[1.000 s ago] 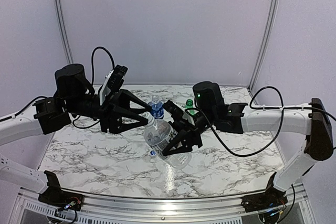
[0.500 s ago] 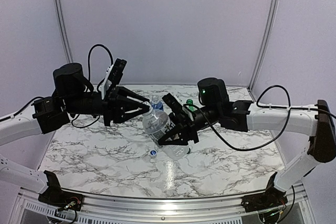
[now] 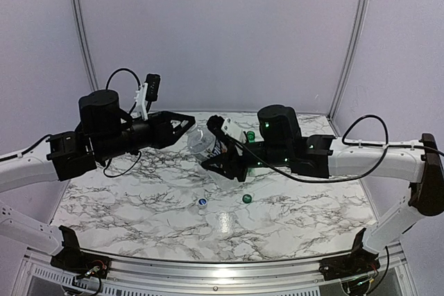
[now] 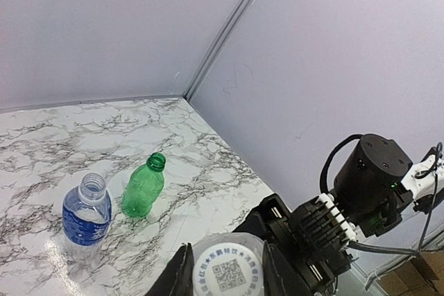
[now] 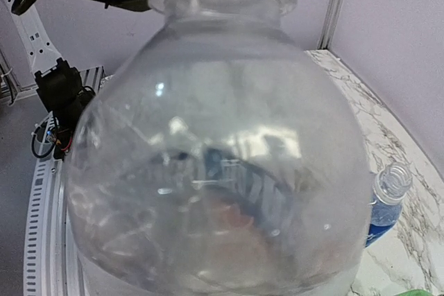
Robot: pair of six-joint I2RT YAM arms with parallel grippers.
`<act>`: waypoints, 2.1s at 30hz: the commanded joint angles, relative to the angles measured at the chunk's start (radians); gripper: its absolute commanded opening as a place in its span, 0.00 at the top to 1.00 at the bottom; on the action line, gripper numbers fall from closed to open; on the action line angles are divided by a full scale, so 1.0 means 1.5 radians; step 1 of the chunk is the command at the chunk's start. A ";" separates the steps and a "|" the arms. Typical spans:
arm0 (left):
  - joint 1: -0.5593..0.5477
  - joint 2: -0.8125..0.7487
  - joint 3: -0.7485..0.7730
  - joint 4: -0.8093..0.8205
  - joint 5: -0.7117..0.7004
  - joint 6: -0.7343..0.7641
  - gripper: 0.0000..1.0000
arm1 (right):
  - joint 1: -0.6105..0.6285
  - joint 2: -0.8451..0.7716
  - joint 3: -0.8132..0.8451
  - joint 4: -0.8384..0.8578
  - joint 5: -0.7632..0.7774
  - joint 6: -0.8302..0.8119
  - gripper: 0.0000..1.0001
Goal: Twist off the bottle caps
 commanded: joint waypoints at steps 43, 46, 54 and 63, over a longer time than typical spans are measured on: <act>0.039 -0.015 -0.005 0.043 0.576 0.364 0.50 | -0.022 0.048 0.017 0.065 -0.638 0.043 0.73; 0.039 -0.010 -0.001 0.043 0.575 0.361 0.59 | -0.024 0.049 0.017 0.064 -0.631 0.044 0.73; 0.034 -0.011 0.002 0.043 0.383 0.249 1.00 | -0.039 0.014 0.020 0.004 -0.343 0.038 0.76; -0.026 0.028 0.020 -0.004 -0.112 -0.033 0.96 | -0.013 -0.008 0.006 0.025 0.132 0.029 0.76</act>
